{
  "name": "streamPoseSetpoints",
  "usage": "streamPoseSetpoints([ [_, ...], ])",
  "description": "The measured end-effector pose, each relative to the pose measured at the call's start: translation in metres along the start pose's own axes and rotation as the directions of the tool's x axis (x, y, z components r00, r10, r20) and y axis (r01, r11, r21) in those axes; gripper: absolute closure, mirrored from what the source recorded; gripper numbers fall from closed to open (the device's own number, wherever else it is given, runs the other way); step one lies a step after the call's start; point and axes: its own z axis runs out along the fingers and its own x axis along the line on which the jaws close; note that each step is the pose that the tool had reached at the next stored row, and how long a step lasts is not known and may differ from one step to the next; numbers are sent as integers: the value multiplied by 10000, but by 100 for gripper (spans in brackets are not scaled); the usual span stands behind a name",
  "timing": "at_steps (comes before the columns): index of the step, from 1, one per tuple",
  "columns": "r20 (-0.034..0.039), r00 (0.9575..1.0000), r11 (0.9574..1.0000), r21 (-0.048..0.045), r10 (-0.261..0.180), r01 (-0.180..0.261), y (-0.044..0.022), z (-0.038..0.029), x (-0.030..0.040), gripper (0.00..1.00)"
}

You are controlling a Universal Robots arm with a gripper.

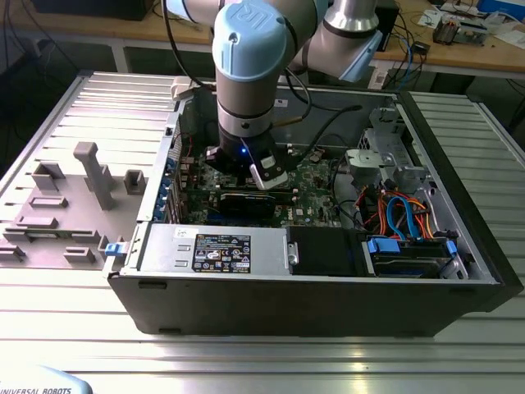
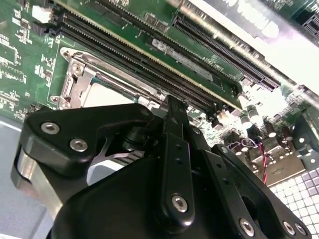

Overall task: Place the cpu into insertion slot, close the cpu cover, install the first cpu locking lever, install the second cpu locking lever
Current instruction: 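Install the second cpu locking lever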

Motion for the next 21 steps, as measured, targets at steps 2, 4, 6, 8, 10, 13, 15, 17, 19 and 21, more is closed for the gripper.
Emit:
streamPoseSetpoints([
  [2, 7, 10000, 10000, -8, 28, -28, -21, 0, 1, 89],
  [4, 9, 10000, 10000, -43, 37, -37, -28, 16, 1, 89],
  [6, 9, 10000, 9999, -97, 43, -43, -35, 37, 1, 89],
  [8, 13, 10000, 9998, -211, 42, -42, -39, 59, 0, 89],
  [10, 15, 10000, 9993, -362, 43, -42, -44, 80, 1, 89],
  [13, 17, 10000, 9985, -553, 39, -38, -50, 104, 11, 89],
  [15, 19, 10000, 9979, -649, 41, -40, -53, 116, 31, 89],
  [17, 16, 10000, 9976, -685, 40, -39, -57, 135, 41, 89],
  [19, 20, 10000, 9973, -728, 38, -37, -63, 155, 44, 89],
  [21, 21, 10000, 9970, -770, 41, -39, -64, 165, 48, 89],
])
